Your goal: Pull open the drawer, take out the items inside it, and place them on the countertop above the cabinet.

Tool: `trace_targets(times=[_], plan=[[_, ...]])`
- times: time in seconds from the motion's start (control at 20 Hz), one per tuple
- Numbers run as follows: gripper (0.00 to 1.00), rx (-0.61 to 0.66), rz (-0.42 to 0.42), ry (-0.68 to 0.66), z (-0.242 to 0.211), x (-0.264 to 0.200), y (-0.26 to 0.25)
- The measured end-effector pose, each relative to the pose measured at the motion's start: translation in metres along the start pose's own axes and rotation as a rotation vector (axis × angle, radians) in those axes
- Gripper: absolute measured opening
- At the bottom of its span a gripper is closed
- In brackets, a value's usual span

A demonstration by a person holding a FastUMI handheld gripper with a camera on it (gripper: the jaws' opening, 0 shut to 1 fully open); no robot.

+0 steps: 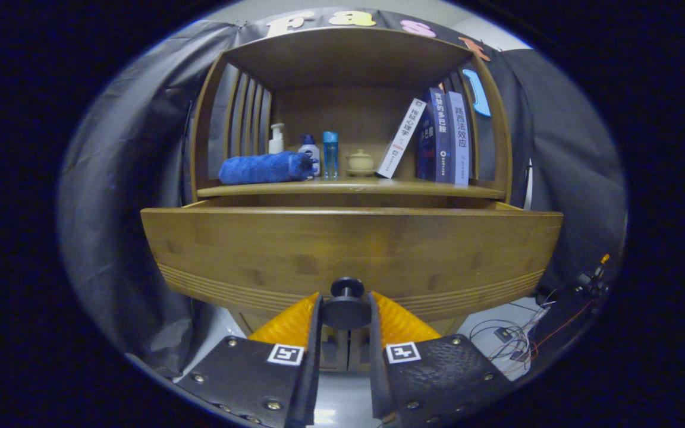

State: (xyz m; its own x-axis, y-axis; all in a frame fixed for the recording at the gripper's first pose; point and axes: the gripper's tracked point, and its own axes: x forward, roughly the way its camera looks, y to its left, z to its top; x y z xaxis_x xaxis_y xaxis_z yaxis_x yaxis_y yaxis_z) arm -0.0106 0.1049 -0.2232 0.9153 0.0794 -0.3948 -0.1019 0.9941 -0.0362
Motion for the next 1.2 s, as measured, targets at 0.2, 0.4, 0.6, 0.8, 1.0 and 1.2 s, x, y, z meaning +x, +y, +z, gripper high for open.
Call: trace_targets(times=[0.2, 0.4, 0.6, 0.8, 1.0, 1.2], plan=[[0.36, -0.006, -0.012, -0.021, -0.009, -0.029, -0.001], [0.36, 0.037, -0.005, -0.005, -0.02, -0.057, 0.001], [0.36, 0.092, -0.022, 0.043, -0.029, -0.085, -0.013], [0.1, 0.105, -0.009, 0.085, -0.03, -0.103, -0.021], [0.65, 0.108, 0.05, 0.03, 0.0, -0.108, -0.011], [1.0, 0.155, 0.025, -0.046, 0.037, -0.106, -0.012]])
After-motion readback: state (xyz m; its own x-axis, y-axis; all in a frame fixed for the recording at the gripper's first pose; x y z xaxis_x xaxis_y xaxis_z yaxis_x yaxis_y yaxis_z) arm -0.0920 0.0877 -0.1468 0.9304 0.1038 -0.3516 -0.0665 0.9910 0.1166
